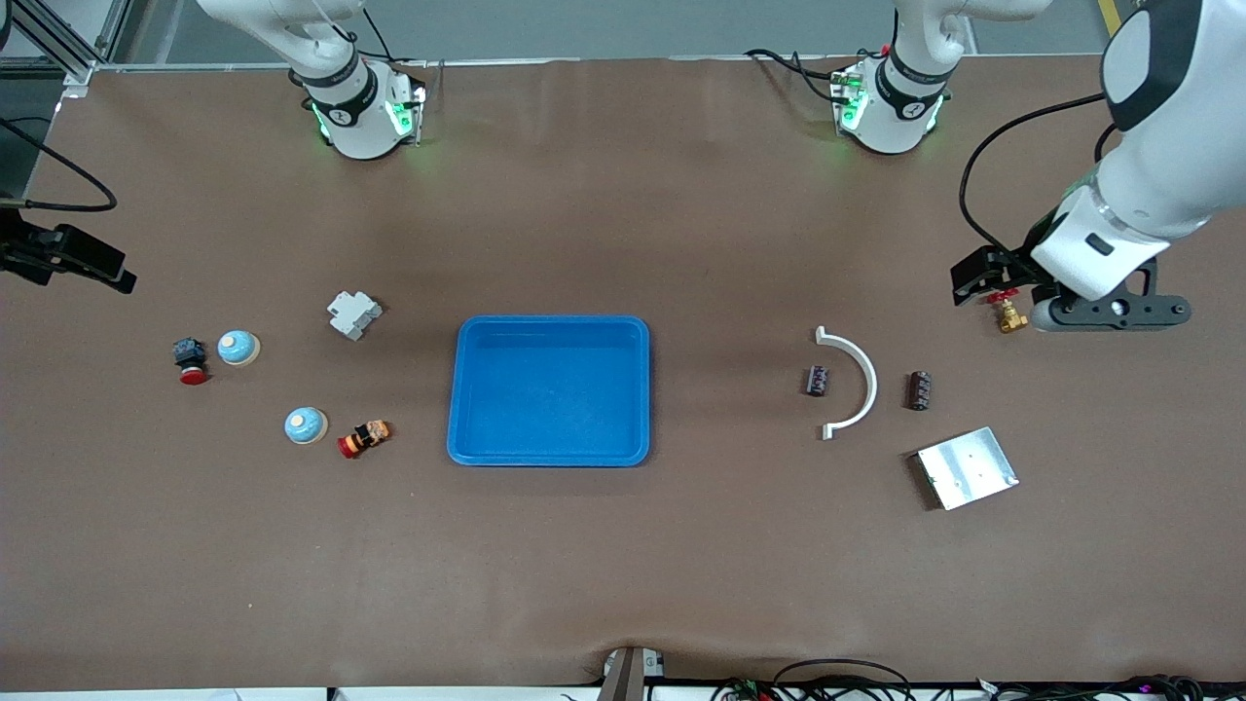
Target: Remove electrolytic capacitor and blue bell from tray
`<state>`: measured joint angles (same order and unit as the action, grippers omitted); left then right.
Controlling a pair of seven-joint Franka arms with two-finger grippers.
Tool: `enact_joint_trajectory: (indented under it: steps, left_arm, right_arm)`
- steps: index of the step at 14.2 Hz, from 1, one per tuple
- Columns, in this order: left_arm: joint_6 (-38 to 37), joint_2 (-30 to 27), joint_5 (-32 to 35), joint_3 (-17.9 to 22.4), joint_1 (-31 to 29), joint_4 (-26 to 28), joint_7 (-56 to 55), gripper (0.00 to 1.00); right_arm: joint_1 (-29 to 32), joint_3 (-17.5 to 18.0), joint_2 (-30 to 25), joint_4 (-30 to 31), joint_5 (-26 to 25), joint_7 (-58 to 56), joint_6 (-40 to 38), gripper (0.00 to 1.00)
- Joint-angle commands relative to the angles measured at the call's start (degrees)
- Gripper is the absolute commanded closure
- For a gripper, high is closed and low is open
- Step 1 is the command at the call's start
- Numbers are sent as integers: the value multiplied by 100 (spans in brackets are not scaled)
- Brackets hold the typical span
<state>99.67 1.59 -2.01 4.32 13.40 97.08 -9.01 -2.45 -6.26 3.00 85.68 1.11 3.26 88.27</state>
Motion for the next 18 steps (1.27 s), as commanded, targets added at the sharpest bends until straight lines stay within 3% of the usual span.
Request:
enact_joint_trajectory:
  steps: [1, 9, 11, 15, 16, 18]
  left_arm:
    - [-124, -106, -19, -28, -92, -225, 57, 0]
    - [-307, -264, 261, -28, -162, -278, 136, 0]
    - [-430, -491, 315, -159, -424, -304, 678, 0]
    - [-764, -677, 271, -642, -812, -322, 708, 0]
    - [-835, -678, 271, -869, -1056, -313, 699, 0]
    - [-862, -695, 271, -1737, -1915, -313, 611, 0]
  right_arm:
    - [34, 2, 26, -78, -49, -71, -21, 0]
    - [52, 2, 26, -69, -49, -62, -38, 0]
    - [43, 2, 26, -69, -49, -62, -38, 0]
    - [43, 2, 26, -78, -49, -62, -29, 0]
    - [43, 2, 26, -78, -40, -62, -21, 0]
    - [52, 2, 26, -78, -40, -62, -29, 0]
